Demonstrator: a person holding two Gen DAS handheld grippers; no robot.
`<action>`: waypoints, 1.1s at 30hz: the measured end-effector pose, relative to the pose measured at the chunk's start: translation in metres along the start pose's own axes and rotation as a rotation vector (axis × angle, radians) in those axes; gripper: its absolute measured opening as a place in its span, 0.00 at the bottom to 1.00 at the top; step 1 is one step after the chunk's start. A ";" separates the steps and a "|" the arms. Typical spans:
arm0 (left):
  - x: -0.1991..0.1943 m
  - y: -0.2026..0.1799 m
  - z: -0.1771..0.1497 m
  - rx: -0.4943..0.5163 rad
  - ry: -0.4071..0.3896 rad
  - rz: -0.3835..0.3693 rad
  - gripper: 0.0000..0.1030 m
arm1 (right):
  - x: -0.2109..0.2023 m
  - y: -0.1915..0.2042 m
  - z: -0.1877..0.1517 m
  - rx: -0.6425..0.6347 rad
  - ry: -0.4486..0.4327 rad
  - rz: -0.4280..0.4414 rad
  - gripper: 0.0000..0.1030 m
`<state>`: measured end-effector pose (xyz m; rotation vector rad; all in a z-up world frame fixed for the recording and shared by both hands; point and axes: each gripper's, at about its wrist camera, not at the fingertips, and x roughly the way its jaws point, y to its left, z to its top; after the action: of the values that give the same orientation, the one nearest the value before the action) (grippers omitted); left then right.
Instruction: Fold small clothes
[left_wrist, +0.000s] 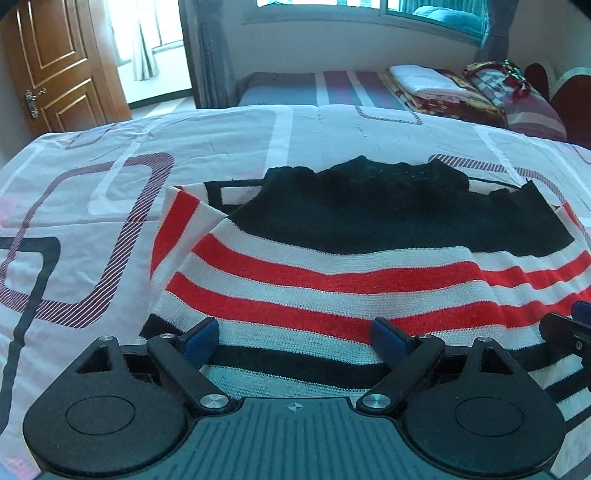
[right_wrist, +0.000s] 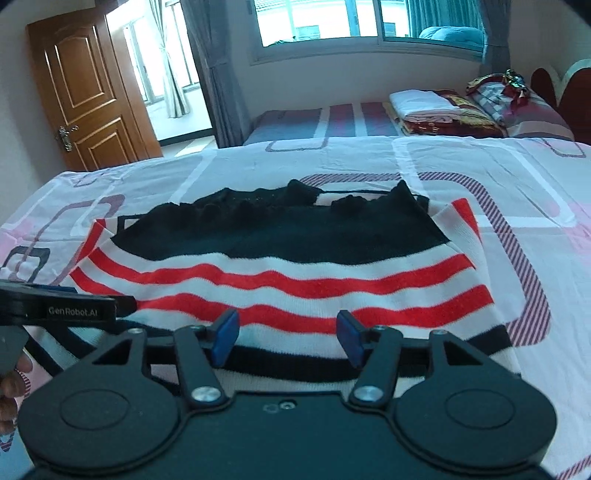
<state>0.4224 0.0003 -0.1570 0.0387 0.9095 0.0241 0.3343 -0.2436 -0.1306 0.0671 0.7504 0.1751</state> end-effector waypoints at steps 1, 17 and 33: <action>0.000 0.001 0.001 0.008 -0.002 -0.005 0.86 | -0.001 0.002 0.000 0.002 -0.001 -0.009 0.56; 0.007 0.016 -0.002 0.048 -0.021 -0.042 0.87 | 0.021 0.035 -0.004 -0.011 0.002 -0.096 0.59; -0.005 0.031 -0.017 0.037 -0.045 -0.042 0.91 | 0.009 0.040 -0.004 -0.055 -0.026 -0.116 0.57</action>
<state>0.4052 0.0315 -0.1622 0.0548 0.8659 -0.0322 0.3329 -0.2021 -0.1349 -0.0259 0.7206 0.0843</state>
